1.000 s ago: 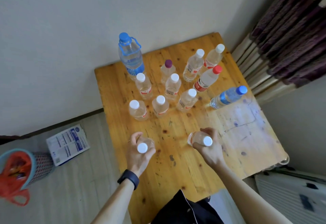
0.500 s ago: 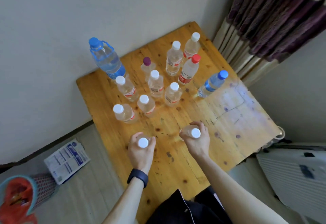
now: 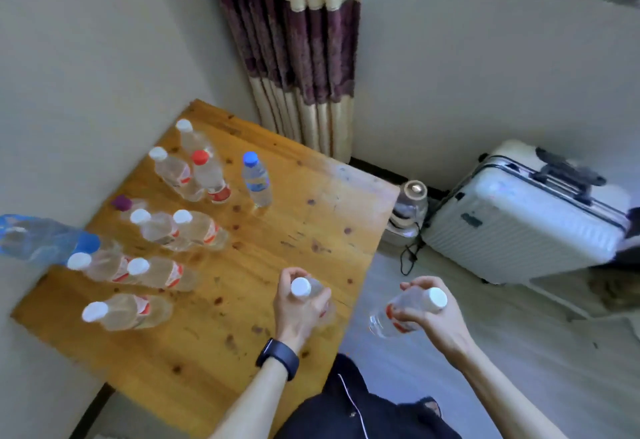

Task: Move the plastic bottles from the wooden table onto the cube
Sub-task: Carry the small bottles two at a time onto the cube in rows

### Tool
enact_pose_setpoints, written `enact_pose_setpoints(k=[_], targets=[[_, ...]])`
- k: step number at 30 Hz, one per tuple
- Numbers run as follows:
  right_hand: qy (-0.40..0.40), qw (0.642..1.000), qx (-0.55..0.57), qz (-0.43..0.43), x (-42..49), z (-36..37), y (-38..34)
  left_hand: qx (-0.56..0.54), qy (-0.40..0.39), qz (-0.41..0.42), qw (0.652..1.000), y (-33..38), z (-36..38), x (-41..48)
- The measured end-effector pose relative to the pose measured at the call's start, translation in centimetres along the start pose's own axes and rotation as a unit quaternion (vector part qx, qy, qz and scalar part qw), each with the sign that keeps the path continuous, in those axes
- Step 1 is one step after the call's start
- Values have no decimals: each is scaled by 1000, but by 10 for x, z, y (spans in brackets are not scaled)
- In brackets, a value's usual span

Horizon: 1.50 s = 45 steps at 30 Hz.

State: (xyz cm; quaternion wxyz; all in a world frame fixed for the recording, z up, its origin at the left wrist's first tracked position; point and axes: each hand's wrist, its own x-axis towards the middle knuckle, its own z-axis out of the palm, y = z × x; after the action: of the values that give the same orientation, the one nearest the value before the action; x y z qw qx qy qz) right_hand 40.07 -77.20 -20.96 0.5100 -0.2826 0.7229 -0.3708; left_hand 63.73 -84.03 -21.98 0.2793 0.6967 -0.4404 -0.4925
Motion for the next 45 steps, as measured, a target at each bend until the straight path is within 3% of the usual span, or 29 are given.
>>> enact_pose_setpoints(k=[8, 14, 17, 22, 27, 35, 38, 40, 42, 45], targets=[[205, 966, 148, -55, -87, -189, 41, 44, -200, 151, 967, 94, 172, -79], [334, 912, 211, -108, -160, -318, 88, 91, -333, 231, 910, 126, 329, -196], [422, 871, 227, -107, -200, -374, 117, 116, -388, 270, 874, 138, 403, -271], [573, 771, 273, -51, -273, -456, 175, 157, -483, 311, 803, 158, 511, -381], [669, 682, 297, -14, -349, -532, 218, 190, -588, 341, 708, 165, 612, -481], [746, 616, 245, 66, -434, -671, 294, 249, -699, 385, 548, 149, 778, -637], [768, 597, 211, 98, -461, -715, 316, 298, -729, 412, 458, 140, 830, -699], [773, 589, 206, 115, -482, -745, 340, 325, -742, 449, 378, 131, 866, -744], [786, 559, 224, 139, -505, -769, 366, 345, -746, 475, 314, 117, 895, -787], [804, 514, 251, 163, -538, -799, 412, 359, -755, 460, 298, 94, 937, -851]])
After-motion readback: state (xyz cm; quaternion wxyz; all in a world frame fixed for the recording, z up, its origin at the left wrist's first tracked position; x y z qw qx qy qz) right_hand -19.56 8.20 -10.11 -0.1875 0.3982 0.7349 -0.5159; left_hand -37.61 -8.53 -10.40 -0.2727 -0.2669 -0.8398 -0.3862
